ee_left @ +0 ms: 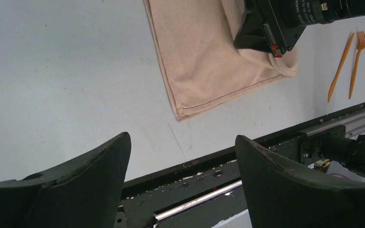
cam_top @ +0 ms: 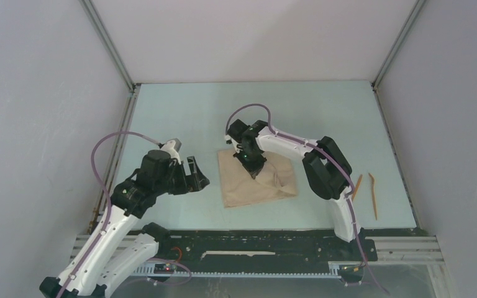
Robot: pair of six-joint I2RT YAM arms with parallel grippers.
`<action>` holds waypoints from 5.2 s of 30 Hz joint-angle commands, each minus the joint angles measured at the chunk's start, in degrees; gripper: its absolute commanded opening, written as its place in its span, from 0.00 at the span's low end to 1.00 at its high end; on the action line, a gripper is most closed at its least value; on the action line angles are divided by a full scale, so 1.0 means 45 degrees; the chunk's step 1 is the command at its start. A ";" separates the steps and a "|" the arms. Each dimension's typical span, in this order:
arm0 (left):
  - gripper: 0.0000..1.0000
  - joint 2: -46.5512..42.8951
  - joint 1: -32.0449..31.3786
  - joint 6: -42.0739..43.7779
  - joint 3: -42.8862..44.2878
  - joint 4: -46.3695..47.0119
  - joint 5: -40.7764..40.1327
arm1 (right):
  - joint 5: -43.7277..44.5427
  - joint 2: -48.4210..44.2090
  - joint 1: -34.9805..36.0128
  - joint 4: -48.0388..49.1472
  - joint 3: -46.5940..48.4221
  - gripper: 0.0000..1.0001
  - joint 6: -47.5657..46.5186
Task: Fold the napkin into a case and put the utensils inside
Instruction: Fold the rectangle-folded napkin at the center of the board, then smooth out the square-folded napkin at the center of the board.
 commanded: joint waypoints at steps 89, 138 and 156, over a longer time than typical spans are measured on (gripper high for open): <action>0.87 0.2027 0.0251 -0.2234 -0.1530 0.4889 0.2953 | -0.9180 -0.2751 -0.4360 0.6758 -0.4857 0.79 0.4334; 0.75 0.2578 0.1015 -0.1527 -0.1242 0.4695 0.0861 | -0.5735 -0.5712 -0.1562 0.5809 -0.6241 0.74 0.5292; 0.65 1.1422 0.1032 0.0177 0.2500 0.7524 -0.0198 | -0.5094 -0.8697 -0.4019 0.5407 -0.9403 0.74 0.3557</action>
